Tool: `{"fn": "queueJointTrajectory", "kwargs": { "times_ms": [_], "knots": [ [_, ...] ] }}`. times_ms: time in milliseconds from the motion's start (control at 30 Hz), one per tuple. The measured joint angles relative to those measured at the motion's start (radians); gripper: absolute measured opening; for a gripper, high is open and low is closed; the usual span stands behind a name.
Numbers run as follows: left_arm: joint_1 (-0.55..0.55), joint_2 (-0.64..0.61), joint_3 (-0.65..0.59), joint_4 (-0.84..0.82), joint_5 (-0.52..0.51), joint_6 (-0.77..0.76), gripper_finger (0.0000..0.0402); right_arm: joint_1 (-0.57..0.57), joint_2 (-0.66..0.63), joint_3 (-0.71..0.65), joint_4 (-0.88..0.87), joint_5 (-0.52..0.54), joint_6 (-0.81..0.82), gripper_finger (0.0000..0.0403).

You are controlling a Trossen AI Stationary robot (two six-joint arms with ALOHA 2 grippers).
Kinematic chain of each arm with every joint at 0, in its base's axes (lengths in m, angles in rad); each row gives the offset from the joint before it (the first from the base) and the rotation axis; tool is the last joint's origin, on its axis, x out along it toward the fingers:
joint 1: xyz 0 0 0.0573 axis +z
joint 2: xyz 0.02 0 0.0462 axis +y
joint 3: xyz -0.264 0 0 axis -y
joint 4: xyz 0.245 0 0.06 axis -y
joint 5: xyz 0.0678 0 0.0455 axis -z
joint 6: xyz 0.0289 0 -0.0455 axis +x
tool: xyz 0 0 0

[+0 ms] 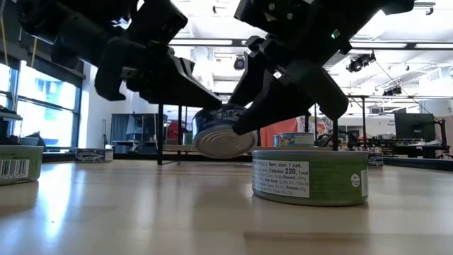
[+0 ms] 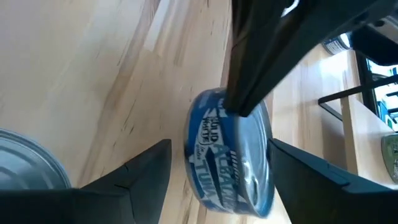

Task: Stack canned seafood by type on shelf
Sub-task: Put the blue tuna can on the shelf

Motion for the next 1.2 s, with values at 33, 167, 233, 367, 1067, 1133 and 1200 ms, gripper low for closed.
{"fn": "queueJointTrajectory", "kwargs": {
  "times_ms": [33, 167, 233, 367, 1067, 1133, 1200],
  "knots": [
    [0.000, 0.000, 0.000, 0.007, 0.000, 0.000, 0.0000, 0.000, 0.004, 0.000, 0.000, 0.002, 0.000, 0.0255],
    [0.000, 0.000, 0.000, 0.025, -0.002, 0.000, 0.0000, 0.000, 0.034, 0.000, 0.011, 0.024, 0.012, 0.0254],
    [0.000, 0.000, 0.000, 0.027, -0.002, 0.000, 0.0000, 0.000, 0.040, 0.000, 0.027, 0.054, 0.046, 0.0250],
    [0.000, 0.000, 0.001, 0.033, -0.002, -0.010, 0.0000, 0.000, 0.040, 0.000, 0.056, 0.075, 0.097, 0.0225],
    [-0.114, -0.360, 0.002, -0.762, -0.402, -0.421, 0.0000, -0.156, 0.039, 0.271, -0.391, 0.377, 0.195, 0.0118],
    [-0.153, -0.359, 0.000, -0.798, -0.442, -0.486, 0.0000, -0.220, 0.039, 0.263, -0.383, 0.371, 0.118, 0.0118],
    [-0.195, -0.359, -0.016, -0.786, -0.483, -0.531, 0.0000, -0.290, 0.039, 0.241, -0.362, 0.370, 0.092, 0.0118]
  ]
}}
